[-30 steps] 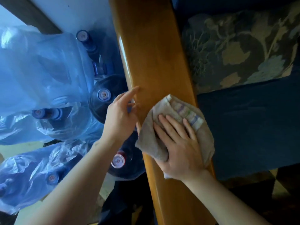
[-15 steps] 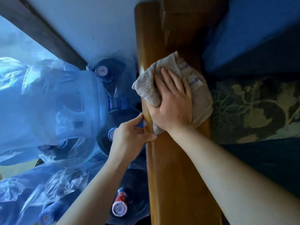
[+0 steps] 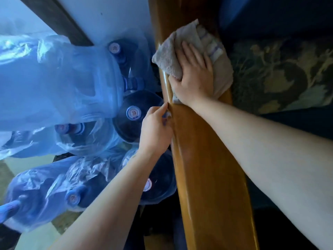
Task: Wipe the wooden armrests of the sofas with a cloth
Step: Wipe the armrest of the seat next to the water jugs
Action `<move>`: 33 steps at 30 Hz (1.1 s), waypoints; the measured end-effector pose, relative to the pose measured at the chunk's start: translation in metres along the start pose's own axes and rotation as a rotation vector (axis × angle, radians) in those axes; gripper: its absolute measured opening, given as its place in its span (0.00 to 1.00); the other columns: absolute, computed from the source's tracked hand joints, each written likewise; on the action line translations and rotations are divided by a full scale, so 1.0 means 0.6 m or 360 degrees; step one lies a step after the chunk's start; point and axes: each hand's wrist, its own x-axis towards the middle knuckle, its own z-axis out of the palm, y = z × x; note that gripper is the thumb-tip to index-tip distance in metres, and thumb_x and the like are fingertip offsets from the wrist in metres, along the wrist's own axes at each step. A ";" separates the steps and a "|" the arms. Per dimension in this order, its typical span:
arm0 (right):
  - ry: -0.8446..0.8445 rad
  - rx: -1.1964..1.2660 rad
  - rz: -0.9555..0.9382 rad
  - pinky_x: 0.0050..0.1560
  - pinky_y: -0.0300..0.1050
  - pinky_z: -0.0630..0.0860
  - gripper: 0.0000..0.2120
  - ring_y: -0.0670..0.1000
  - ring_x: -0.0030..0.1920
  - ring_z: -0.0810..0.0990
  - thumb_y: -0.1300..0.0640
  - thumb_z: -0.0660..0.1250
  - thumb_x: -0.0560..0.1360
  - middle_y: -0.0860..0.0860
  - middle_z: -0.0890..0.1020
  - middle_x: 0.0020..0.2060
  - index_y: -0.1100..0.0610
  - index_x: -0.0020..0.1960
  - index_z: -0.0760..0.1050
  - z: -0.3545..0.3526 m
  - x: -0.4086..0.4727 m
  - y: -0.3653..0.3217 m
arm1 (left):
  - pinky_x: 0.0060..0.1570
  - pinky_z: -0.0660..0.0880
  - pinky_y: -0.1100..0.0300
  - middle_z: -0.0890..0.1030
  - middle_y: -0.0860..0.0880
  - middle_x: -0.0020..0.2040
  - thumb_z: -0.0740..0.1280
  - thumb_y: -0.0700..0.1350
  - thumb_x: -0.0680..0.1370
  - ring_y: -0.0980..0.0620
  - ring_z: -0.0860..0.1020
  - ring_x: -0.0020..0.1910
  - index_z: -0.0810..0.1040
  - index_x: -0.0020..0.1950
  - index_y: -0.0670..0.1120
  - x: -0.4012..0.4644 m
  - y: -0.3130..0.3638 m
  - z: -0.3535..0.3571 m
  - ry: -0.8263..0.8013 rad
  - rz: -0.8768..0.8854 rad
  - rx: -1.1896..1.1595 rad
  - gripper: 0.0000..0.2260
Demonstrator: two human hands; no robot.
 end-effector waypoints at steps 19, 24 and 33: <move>0.0388 0.0045 0.0996 0.82 0.59 0.57 0.35 0.51 0.82 0.62 0.44 0.68 0.76 0.50 0.68 0.81 0.51 0.80 0.66 0.011 -0.806 -0.132 | 0.70 0.65 0.54 0.72 0.47 0.74 0.57 0.31 0.75 0.44 0.65 0.73 0.69 0.77 0.46 -0.324 -0.052 0.041 -0.0672 0.0669 0.0771 0.30; 0.0271 -0.0003 0.1050 0.81 0.64 0.58 0.35 0.56 0.82 0.63 0.44 0.65 0.77 0.55 0.68 0.80 0.55 0.80 0.66 0.000 -0.811 -0.145 | 0.69 0.67 0.46 0.72 0.43 0.69 0.54 0.40 0.69 0.39 0.65 0.69 0.71 0.74 0.45 -0.315 -0.042 0.067 -0.0676 0.0764 0.0933 0.32; 0.0119 0.0001 0.0689 0.81 0.63 0.57 0.36 0.58 0.82 0.63 0.45 0.65 0.75 0.56 0.67 0.81 0.57 0.80 0.66 -0.023 -0.683 -0.088 | 0.59 0.64 0.55 0.71 0.43 0.71 0.73 0.41 0.74 0.37 0.68 0.63 0.72 0.72 0.48 -0.144 0.005 0.047 -0.0286 0.0492 0.0885 0.27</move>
